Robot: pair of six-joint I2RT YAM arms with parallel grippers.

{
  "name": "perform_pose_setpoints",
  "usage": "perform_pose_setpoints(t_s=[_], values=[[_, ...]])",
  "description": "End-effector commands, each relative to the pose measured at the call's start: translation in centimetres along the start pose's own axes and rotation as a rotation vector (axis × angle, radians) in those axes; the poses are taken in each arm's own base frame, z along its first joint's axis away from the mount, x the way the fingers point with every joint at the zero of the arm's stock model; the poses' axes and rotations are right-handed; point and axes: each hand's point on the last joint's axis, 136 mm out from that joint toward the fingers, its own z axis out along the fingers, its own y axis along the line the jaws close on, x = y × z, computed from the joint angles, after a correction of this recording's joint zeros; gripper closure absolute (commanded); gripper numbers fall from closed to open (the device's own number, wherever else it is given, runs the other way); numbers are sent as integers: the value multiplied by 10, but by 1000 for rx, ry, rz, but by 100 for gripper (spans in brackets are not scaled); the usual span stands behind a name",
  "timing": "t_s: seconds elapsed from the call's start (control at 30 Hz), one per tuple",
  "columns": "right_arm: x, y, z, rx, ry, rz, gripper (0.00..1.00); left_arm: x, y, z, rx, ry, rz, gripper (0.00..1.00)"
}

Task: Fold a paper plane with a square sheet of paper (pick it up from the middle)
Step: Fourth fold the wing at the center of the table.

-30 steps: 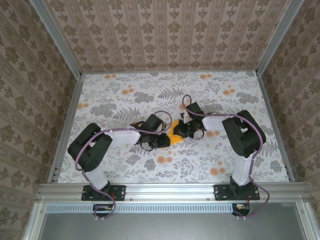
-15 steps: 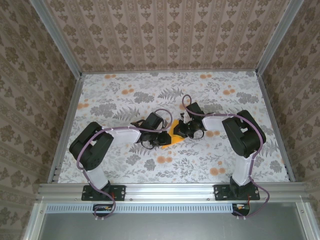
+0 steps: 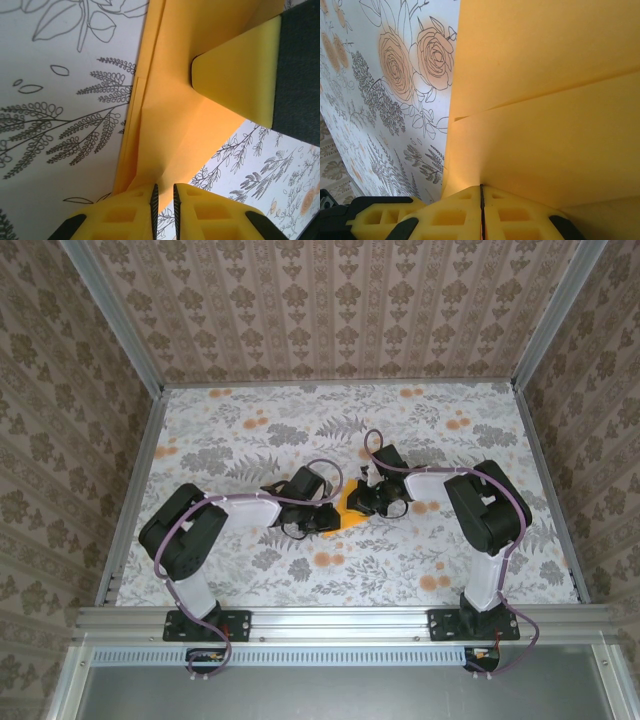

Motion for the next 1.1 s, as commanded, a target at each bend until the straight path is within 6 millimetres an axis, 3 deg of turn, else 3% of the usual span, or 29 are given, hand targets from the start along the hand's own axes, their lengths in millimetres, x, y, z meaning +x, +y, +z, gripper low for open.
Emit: perform_pose_setpoints(t_s=[0.0,0.27,0.5,0.73,0.9,1.07], values=[[17,-67,11,220,37,98,90,16,25,3,-63,42,-62,82],[17,-69,11,225,38,102,90,27,38,0,-96,54,-83,86],[17,-71,8,233,35,103,90,56,63,-4,-144,97,-121,91],[18,-74,9,240,37,109,90,71,69,-10,-147,118,-131,97],[18,-74,9,238,36,108,90,59,55,-21,-115,80,-95,97],[17,-71,8,230,32,104,90,24,20,-40,-13,-83,-23,97]])
